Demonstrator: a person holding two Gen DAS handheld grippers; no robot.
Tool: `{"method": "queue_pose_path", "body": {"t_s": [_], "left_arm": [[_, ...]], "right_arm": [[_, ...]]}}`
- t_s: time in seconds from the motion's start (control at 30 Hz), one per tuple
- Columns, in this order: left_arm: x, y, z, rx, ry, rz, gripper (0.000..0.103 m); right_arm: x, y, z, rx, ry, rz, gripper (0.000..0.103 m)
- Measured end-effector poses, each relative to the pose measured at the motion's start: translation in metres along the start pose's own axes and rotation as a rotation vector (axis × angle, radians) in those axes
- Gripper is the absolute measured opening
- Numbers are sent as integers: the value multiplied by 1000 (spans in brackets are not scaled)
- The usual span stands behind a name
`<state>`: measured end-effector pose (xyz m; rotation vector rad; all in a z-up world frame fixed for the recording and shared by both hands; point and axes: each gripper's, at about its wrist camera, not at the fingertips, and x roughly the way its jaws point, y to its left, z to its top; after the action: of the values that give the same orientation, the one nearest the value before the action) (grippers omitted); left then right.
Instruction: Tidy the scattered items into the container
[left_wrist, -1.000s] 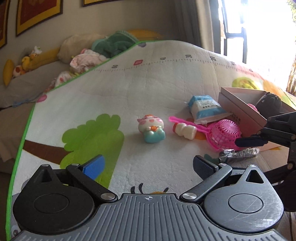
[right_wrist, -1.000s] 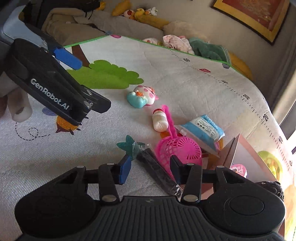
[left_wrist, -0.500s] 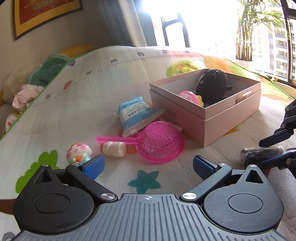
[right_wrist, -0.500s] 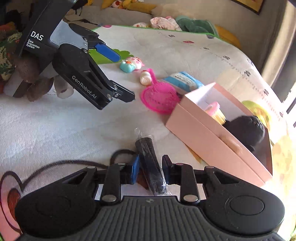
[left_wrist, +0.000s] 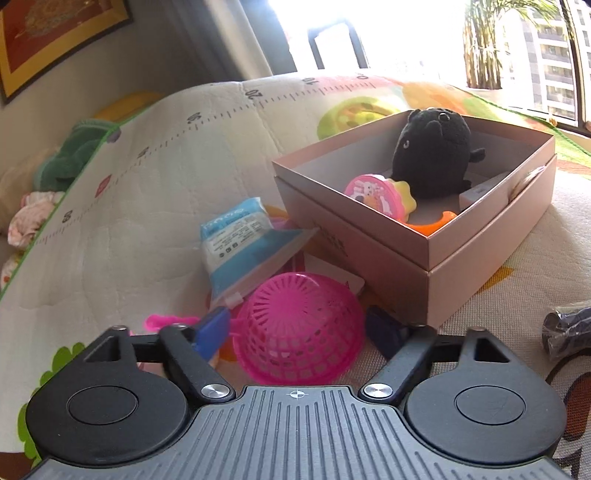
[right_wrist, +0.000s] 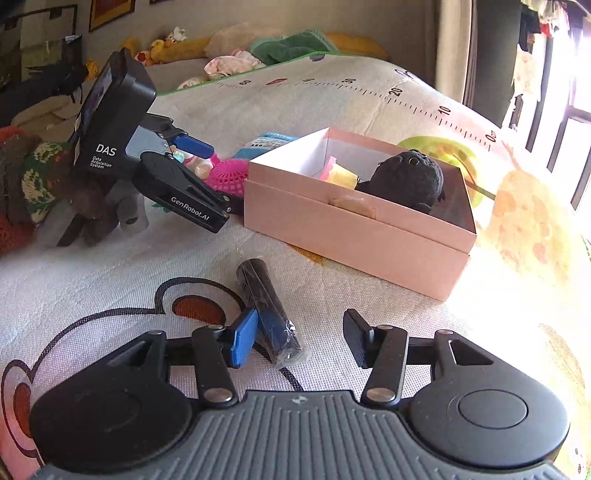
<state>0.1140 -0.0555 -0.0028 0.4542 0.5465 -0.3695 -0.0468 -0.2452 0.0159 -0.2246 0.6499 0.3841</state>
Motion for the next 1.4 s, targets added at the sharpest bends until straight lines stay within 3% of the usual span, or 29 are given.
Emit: {"method": "queue_pose_path", "body": {"t_s": [0.17,0.3,0.57,0.67,0.77,0.8,0.87,0.9,0.97,1.03,1.13,1.2,1.3,1.4], "left_arm": [[-9,-8,-1,32,-7,27,76],[-35,-8,-8,0,4,16,76],[-112,-17,-41,-163,58,-144,77],[-120,-27,-48,-200,79,-157,78],[-118,-36,-47,-279,115,-251,89],[-117,-39,-45,-294,119,-284,94],[-120,-51,-39,-306,111,-355,95],[-121,-53,-36,-306,105,-390,96],[-128,-61,-32,-293,74,-478,98],[-137,-65,-31,-220,30,-488,100],[-145,-61,-34,-78,-18,-375,101],[-141,-48,-36,-42,-5,-303,101],[-128,-17,-41,-115,10,-241,102],[-113,16,-45,-281,16,-184,102]], "right_arm": [[7,9,-2,-40,3,13,51],[7,17,1,-62,-2,27,49],[1,27,0,-110,14,65,21],[-8,26,-1,-101,33,96,20],[-13,23,-7,-140,32,34,21],[-14,21,-10,-160,23,-14,23],[-13,16,-14,-218,-4,-161,30],[-12,13,-16,-242,-20,-252,41],[-13,6,-16,-242,-36,-345,58],[-19,-4,-12,-171,-36,-309,65],[-28,-10,-8,-72,-36,-209,74],[-35,-7,-5,-19,-37,-92,83],[-46,15,-3,-17,-68,106,103],[-43,56,-4,-160,-62,166,103]]}}
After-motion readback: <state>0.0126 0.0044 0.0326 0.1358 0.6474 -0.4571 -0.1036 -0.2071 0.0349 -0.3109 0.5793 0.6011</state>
